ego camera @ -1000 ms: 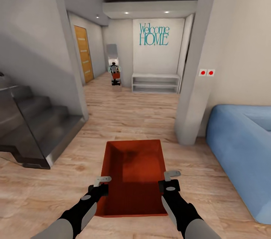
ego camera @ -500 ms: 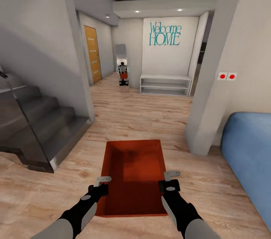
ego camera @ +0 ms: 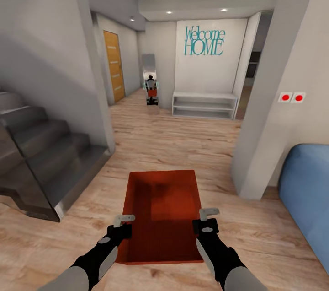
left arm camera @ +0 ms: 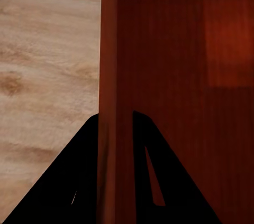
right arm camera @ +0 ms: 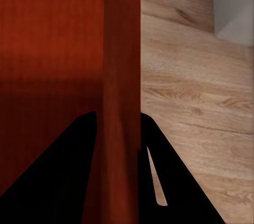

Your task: Move the two storage containers from the living room to the garage. In the garage, place one container on the floor and stack the other container on top of it (either order is fine).

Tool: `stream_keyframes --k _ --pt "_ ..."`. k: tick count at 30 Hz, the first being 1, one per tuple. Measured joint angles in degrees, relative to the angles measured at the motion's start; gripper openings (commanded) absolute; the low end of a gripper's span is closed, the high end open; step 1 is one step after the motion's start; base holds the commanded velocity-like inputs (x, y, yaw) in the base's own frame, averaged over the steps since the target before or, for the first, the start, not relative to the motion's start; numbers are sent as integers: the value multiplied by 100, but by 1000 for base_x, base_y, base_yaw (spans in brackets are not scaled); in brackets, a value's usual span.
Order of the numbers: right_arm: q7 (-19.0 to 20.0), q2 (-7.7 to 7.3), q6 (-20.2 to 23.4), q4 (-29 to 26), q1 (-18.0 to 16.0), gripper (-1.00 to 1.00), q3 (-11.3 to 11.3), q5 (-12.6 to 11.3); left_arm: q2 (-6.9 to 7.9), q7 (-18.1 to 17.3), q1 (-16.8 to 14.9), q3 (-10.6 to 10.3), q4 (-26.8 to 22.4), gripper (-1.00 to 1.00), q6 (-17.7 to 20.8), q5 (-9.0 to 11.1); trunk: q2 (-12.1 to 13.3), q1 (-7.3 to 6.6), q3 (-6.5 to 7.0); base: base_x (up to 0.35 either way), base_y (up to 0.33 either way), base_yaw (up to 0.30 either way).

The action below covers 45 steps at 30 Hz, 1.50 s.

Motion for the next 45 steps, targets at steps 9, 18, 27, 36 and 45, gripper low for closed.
stream_keyframes --k 9,18,27,36,45 --pt "-1 0 -2 1 0 -100 0 -3 0 0 0 -1 0 -100 0 0 0 0 0 342 0 0" --pt "1 1 1 1 0 -100 -2 3 0 0 0 -1 1 -100 0 2 0 0 0 342 0 0" --pt "4 2 1 5 -1 -100 -6 12 0 1 1 -2 3 -100 0 5 0 0 0 342 0 0" --pt "0 0 -4 3 0 -100 -1 -1 0 0 0 1 0 -100 0 -3 0 0 0 342 0 0" --pt "75 36 -50 -43 20 -100 -19 -40 63 -25 53 109 -27 -100 -31 -99 1 4 0 0 0 0"
